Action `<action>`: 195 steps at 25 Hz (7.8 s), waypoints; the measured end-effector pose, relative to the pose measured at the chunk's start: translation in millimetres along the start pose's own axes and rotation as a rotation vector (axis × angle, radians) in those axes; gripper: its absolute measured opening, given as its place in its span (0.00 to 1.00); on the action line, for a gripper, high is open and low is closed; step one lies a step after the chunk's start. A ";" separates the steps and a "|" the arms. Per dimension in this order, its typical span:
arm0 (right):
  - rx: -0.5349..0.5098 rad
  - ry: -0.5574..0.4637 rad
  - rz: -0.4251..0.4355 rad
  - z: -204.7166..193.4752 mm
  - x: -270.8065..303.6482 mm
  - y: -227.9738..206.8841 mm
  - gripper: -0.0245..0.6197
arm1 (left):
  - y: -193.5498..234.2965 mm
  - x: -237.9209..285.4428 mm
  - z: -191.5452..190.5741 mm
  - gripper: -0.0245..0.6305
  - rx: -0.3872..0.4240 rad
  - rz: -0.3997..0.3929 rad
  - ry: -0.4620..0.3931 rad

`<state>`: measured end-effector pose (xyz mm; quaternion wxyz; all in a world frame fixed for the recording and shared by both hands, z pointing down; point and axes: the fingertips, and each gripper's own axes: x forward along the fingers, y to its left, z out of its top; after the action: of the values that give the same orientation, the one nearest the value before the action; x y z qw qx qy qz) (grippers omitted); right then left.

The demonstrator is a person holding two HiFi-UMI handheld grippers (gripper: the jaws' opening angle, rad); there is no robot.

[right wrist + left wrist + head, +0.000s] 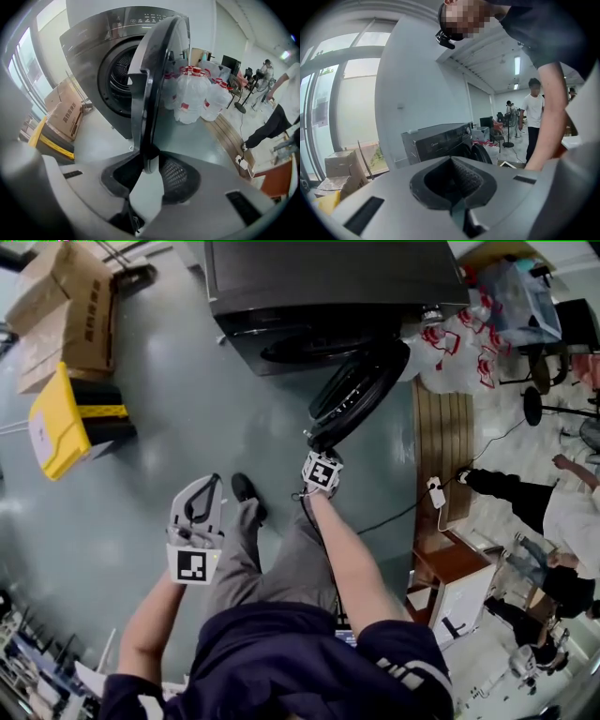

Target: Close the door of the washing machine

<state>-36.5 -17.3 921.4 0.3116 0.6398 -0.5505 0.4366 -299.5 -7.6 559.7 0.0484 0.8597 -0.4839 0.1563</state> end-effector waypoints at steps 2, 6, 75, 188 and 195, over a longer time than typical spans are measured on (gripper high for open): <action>0.017 0.014 -0.005 1.6 4.1 14.1 0.24 | 13.6 -3.7 -6.6 0.07 0.011 -0.017 0.014; 0.038 0.012 -0.013 12.2 10.1 39.5 0.25 | 36.5 -4.1 -12.1 0.07 0.146 -0.088 0.025; 0.331 -0.035 0.122 214.5 110.3 224.7 0.37 | 189.8 69.2 -46.9 0.07 -0.053 0.059 0.125; -0.495 -1.070 0.499 415.5 -476.8 245.3 0.07 | 292.5 -54.4 214.0 0.07 0.004 0.359 -0.348; -0.479 -1.096 0.485 430.3 -504.7 230.6 0.07 | 294.9 -71.2 230.6 0.07 0.002 0.363 -0.359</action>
<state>-175.3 -223.5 264.7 0.0121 0.5401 -0.8409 -0.0304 -532.6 -158.9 298.9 -0.0680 0.7726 -0.6311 0.0077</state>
